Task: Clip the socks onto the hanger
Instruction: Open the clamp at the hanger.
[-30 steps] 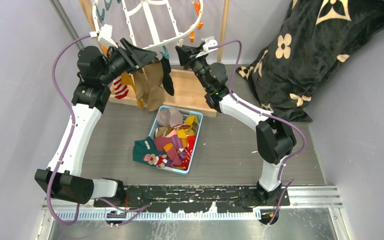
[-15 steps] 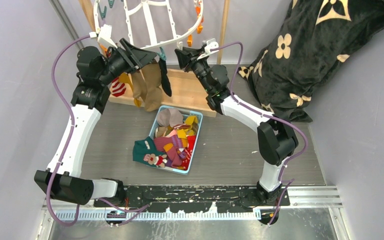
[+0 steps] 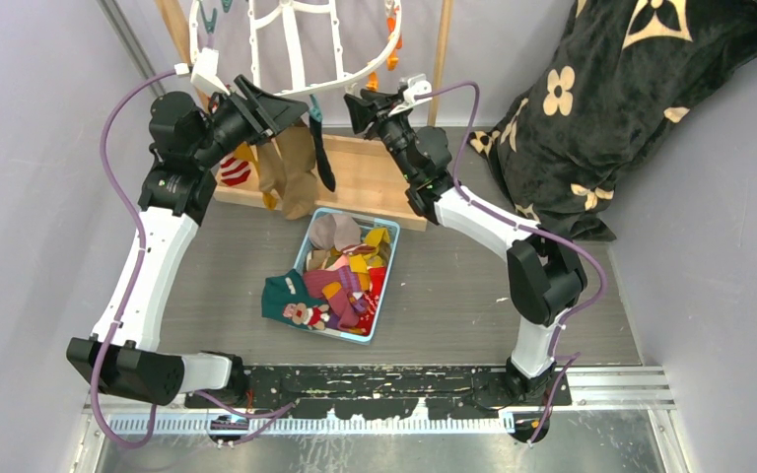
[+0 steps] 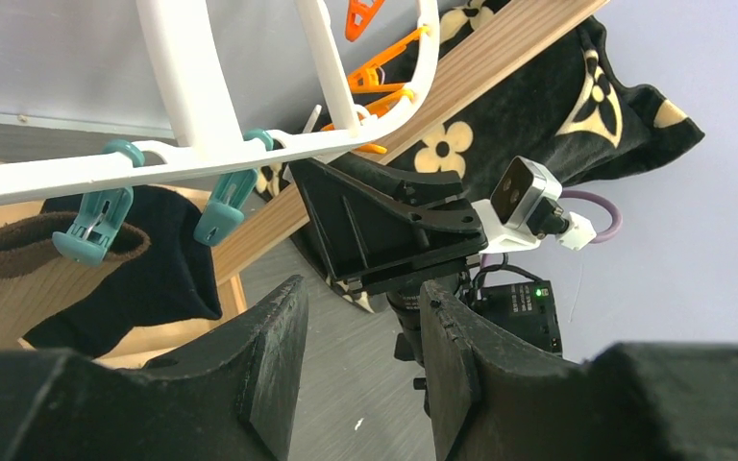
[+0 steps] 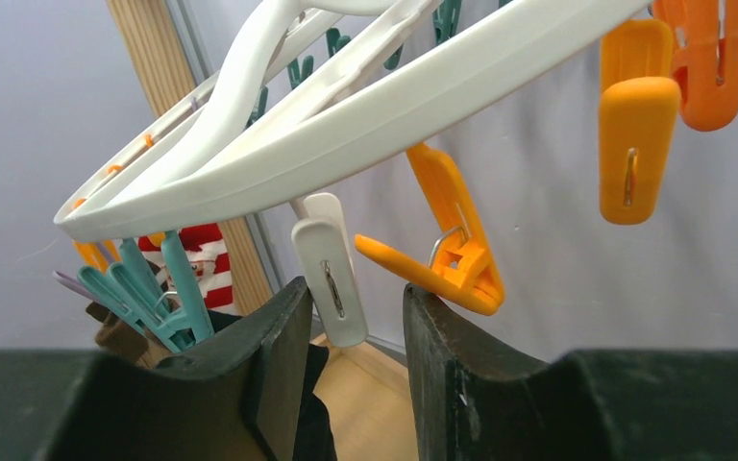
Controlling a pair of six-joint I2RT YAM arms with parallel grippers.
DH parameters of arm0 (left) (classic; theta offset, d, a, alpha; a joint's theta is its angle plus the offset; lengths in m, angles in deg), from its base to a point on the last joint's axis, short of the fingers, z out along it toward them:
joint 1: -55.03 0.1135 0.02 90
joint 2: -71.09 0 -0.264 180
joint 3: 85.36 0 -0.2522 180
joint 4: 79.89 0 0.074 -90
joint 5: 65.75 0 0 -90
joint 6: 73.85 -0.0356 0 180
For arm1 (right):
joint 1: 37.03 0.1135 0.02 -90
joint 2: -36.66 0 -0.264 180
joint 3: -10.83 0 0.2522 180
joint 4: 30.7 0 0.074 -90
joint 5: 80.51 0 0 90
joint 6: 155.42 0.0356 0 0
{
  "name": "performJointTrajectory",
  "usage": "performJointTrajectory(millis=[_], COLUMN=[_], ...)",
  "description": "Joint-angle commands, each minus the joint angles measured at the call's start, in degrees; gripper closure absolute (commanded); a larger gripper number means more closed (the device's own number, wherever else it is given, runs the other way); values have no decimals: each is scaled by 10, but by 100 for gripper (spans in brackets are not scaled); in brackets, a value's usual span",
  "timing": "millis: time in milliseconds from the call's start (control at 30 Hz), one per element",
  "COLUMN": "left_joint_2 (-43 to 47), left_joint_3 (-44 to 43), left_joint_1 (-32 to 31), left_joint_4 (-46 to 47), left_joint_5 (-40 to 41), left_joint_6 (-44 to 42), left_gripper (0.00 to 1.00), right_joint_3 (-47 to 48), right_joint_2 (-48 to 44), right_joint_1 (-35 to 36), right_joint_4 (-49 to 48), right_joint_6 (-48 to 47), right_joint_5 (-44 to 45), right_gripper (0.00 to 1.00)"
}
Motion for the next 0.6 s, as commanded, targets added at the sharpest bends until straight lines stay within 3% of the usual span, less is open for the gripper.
performJointTrajectory(millis=[0,333,567], left_joint_2=[21,22,21], left_joint_3=[-29,-32,-34], left_joint_1=[4,8,9], left_joint_4=[14,12,14], left_joint_5=[-9,-7,-8], left_joint_6=[2,1,2], left_gripper=[53,53,53], right_joint_3=[40,53,43], right_joint_2=[6,11,4], right_joint_1=[-3,-3,-3], right_joint_4=[-27,-12,-21], right_joint_6=[-11,-25,-19], right_joint_5=[1,-39,-43], right_gripper=[55,56,75])
